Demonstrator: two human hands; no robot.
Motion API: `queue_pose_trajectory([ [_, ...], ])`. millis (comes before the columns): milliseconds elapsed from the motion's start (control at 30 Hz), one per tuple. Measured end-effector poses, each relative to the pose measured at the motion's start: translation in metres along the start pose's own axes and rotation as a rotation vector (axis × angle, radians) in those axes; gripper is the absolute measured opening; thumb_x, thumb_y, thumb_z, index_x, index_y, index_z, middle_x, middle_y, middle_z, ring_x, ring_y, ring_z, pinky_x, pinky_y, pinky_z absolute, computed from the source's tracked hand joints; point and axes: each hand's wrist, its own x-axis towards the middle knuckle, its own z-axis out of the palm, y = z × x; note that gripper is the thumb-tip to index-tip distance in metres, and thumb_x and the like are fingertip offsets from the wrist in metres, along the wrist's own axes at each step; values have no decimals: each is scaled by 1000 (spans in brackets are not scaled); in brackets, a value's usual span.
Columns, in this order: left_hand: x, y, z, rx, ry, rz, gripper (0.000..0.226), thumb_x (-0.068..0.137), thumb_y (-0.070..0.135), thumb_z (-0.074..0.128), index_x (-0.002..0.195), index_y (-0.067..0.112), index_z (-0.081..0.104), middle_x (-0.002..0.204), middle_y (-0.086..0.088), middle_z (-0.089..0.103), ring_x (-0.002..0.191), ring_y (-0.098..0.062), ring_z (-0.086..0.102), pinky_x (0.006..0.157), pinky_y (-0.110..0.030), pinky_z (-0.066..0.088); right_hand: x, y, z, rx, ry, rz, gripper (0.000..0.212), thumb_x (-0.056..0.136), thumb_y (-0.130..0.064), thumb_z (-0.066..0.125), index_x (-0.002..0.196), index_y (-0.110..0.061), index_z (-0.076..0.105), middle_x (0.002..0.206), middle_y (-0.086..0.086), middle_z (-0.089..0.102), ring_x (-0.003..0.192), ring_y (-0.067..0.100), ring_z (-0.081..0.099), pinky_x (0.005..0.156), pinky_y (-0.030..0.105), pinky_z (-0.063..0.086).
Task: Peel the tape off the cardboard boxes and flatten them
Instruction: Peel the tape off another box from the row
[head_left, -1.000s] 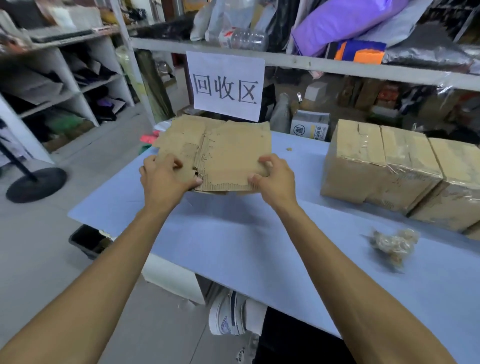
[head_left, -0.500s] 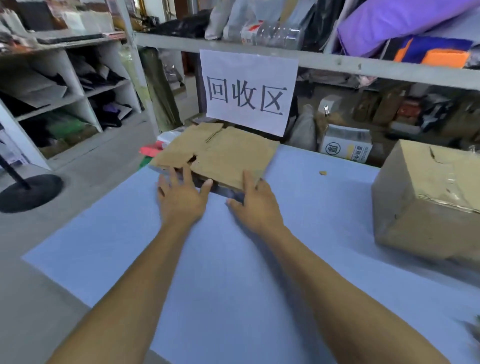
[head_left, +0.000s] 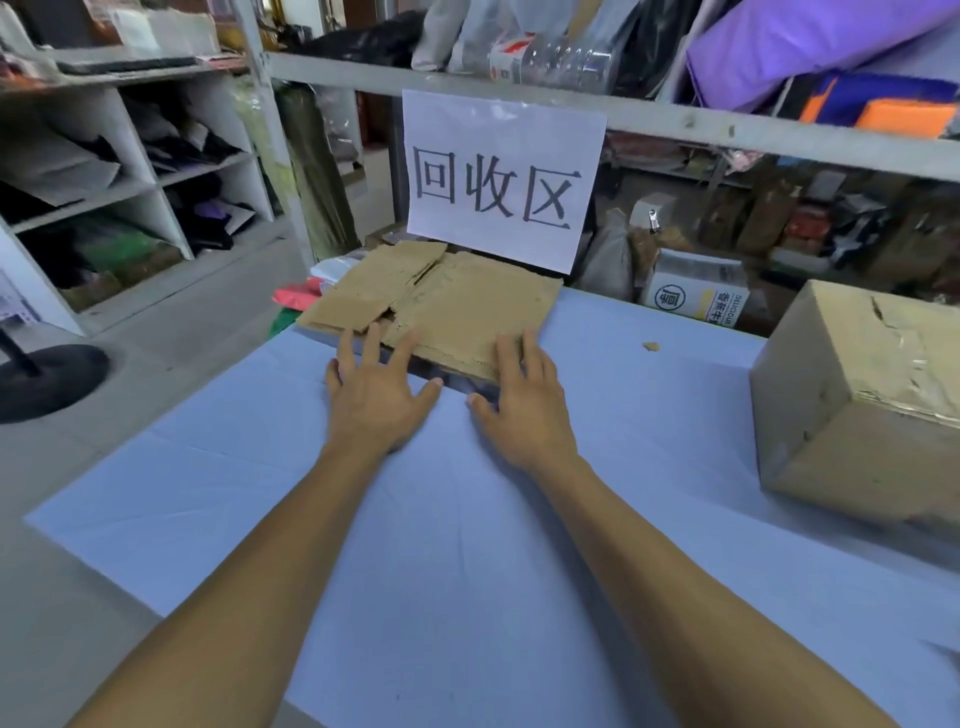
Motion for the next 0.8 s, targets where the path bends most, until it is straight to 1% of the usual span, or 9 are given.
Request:
queue_pose_trajectory([
  [100,-4,3,-3,-42,93,18,80,93,59,53,158,36,14,167,-10,1,152,-33,-4,120,-53,11,-2,0,-2,74,29,24,86,96,-41,62,160,-21,9,168,10,-9,152,32,9,121,45,25],
  [233,-10,6,-6,-45,174,68,81,91,48,60,158,28,19,165,-14,8,151,-33,5,116,-53,21,-5,0,-4,96,52,7,92,94,-37,64,161,-23,3,168,9,-9,152,32,10,119,47,27],
  [400,-10,8,-5,-21,211,82,82,88,42,65,156,25,23,163,-16,14,148,-37,15,113,-54,29,-6,0,-6,167,55,12,93,95,-30,64,161,-25,-1,169,6,3,150,30,16,117,42,29],
  [533,-8,7,-3,-11,230,117,80,87,42,66,155,29,27,162,-16,15,146,-38,17,110,-53,31,-4,1,-6,281,83,14,91,95,-30,64,161,-21,2,167,0,14,149,22,23,117,39,33],
  [600,-8,7,-3,-3,223,131,78,87,42,66,155,30,29,163,-16,14,147,-37,15,110,-53,30,-2,-2,-6,332,87,56,90,94,-39,65,161,-22,6,164,0,23,146,20,29,112,40,38],
  [633,-8,7,-4,2,219,127,78,87,42,66,155,29,30,163,-16,14,148,-36,14,111,-52,28,0,-4,-6,362,97,110,89,92,-44,67,159,-22,13,160,-1,31,143,19,35,106,38,42],
  [700,-7,8,-7,21,218,125,77,88,41,65,154,28,29,164,-17,14,148,-36,11,113,-53,25,9,-10,-10,426,145,272,81,86,-51,71,148,-19,29,143,-1,48,127,19,51,90,35,47],
  [767,-4,10,-11,57,250,148,74,87,35,67,152,25,33,163,-18,17,147,-37,14,114,-55,24,21,-17,-11,457,194,365,75,82,-48,74,138,-15,36,129,2,56,113,23,59,84,39,51],
  [800,0,11,-13,72,272,168,73,85,31,68,150,23,36,161,-20,20,146,-39,17,113,-56,25,27,-19,-12,456,214,372,68,84,-41,73,134,-13,38,124,4,59,108,25,61,82,41,53],
])
